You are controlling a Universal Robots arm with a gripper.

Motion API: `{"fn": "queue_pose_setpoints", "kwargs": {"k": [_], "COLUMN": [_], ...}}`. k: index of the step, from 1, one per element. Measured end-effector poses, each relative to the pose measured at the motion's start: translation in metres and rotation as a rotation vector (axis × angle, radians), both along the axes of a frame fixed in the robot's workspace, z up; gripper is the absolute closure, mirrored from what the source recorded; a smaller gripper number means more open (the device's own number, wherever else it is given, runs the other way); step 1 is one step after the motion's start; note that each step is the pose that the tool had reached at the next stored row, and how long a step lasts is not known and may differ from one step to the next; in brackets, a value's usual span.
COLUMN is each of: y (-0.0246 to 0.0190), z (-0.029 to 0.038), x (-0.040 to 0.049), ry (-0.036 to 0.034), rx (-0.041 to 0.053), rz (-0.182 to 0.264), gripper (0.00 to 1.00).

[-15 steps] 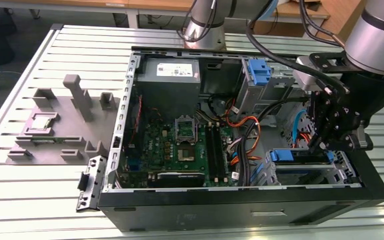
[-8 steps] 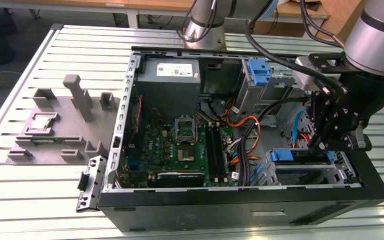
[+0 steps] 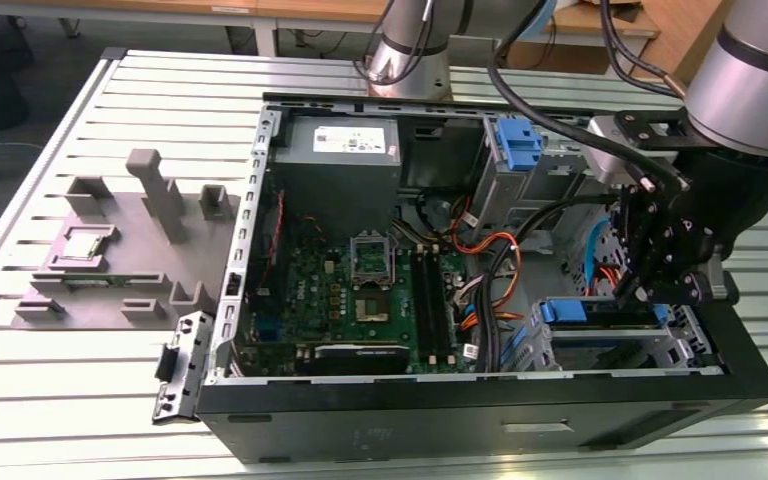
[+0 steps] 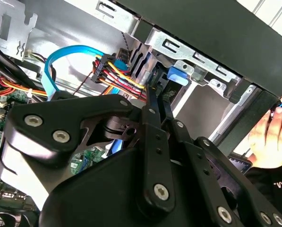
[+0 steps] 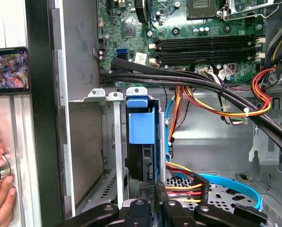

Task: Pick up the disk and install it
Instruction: 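Insert the first disk wire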

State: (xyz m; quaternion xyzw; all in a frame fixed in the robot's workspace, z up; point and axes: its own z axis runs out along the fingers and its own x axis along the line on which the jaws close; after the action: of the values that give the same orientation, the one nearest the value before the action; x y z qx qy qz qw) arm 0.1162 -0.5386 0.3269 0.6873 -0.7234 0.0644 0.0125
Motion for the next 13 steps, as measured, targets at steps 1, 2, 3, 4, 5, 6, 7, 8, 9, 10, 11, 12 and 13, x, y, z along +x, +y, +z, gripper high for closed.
{"fn": "queue_pose_setpoints", "kwargs": {"k": [1,2,3,4,5,6,7,8,9,10,11,12,13], "y": [0.0000,0.0000,0.0000,0.0000,0.0000,0.0000,0.0000,0.0000,0.0000,0.0000,0.0000,0.0000,0.0000], "z": [0.0000,0.0000,0.0000,-0.0002,0.0001,0.0006,0.0016,0.0027,0.0040,0.0054,0.0066,0.0077,0.0083], "x": [0.0000,0.0000,0.0000,0.0000,0.0000,0.0000,0.0000,0.0000,0.0000,0.0000,0.0000,0.0000,0.0000], "ry": [0.0000,0.0000,0.0001,0.0001,0.0001,0.0000,0.0000,0.0000,0.0000,0.0000,0.0000,0.0000,0.0000], "rx": [0.0001,0.0001,0.0001,0.0007,0.0010,0.0010,0.0009,0.0012,0.0015,0.0020,0.0032,0.0045,0.0057], "rz": [0.000,0.000,0.000,0.000,0.000,0.000,0.000,0.000,0.000,0.000,0.000,0.000,-0.001], "gripper": [0.83,0.83,0.83,0.82,0.82,0.76,0.76,0.76,0.76,0.76,0.76,0.76,0.76]}}
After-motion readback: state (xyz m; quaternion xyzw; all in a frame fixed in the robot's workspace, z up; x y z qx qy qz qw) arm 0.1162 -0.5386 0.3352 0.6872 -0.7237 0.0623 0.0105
